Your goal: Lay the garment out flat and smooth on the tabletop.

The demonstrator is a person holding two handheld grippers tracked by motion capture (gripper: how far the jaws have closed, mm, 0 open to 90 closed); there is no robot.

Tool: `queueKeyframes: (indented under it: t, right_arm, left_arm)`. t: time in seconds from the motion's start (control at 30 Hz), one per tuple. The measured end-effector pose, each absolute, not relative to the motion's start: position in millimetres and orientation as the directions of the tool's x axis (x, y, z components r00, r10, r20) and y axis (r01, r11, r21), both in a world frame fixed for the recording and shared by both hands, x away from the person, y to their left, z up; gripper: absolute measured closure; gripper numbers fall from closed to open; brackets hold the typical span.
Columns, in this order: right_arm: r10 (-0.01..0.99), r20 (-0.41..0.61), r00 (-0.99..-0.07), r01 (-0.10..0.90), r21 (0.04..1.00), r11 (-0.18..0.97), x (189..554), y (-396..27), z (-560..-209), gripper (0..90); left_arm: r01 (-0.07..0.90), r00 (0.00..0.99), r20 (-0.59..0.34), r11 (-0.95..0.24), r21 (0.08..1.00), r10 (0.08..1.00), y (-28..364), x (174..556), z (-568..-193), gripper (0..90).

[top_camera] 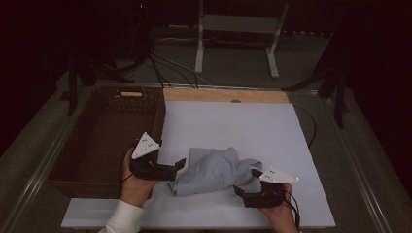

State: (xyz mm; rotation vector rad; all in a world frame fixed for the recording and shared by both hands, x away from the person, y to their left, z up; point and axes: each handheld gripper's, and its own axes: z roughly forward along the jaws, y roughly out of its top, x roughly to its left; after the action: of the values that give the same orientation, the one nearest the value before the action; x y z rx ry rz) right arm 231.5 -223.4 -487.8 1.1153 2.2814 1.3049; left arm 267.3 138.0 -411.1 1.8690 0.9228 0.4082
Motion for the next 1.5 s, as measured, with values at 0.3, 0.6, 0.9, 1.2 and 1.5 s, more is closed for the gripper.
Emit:
queueKeyframes:
  t: [0.3, 0.6, 0.9, 1.2, 1.5]
  right_arm:
    - [0.74, 0.105, -0.664, 0.541, 0.75, 0.379, 243.6, -219.2, -498.7, 61.3]
    - [0.752, 0.002, -0.659, 0.486, 0.764, 0.423, 246.6, -221.7, -490.8, 88.5]
    - [0.822, -0.016, -0.57, 0.509, 0.778, 0.368, 267.2, -250.7, -486.6, 88.5]
    - [0.911, -0.046, -0.409, 0.56, 0.776, 0.291, 282.6, -281.0, -481.3, 73.8]
    - [0.902, -0.016, -0.432, 0.504, 0.825, 0.256, 266.7, -260.9, -453.5, 26.9]
  left_arm:
    - [0.42, 0.653, -0.114, -0.233, 0.877, 0.749, 138.4, 267.2, -411.1, 0.2]
    - [0.419, 0.654, -0.113, -0.234, 0.877, 0.748, 138.3, 266.9, -411.0, 0.2]
    - [0.419, 0.654, -0.118, -0.228, 0.879, 0.747, 139.2, 267.0, -410.7, 0.2]
    - [0.419, 0.654, -0.119, -0.227, 0.879, 0.747, 139.6, 267.2, -410.6, 0.2]
    - [0.417, 0.655, -0.117, -0.228, 0.88, 0.747, 139.5, 267.0, -410.6, 0.2]
